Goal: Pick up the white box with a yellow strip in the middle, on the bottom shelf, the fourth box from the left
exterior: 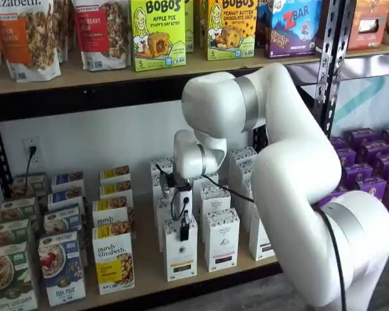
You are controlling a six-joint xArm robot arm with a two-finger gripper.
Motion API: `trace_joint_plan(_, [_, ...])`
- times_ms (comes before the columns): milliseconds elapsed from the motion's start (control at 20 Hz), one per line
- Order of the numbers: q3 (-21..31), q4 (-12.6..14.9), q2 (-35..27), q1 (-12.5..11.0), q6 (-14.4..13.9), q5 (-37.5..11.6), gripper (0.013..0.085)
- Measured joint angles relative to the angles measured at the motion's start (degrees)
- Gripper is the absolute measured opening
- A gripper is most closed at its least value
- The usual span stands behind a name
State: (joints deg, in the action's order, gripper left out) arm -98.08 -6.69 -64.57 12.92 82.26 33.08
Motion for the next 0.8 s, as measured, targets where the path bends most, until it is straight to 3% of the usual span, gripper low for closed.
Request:
trace_joint_plan(700, [-0.15, 1.28, -1.36, 0.25, -1.23, -1.69, 0.085])
trace_joint_plan(800, [-0.19, 0.9, -1.42, 0.22, -0.89, -1.72, 0.077])
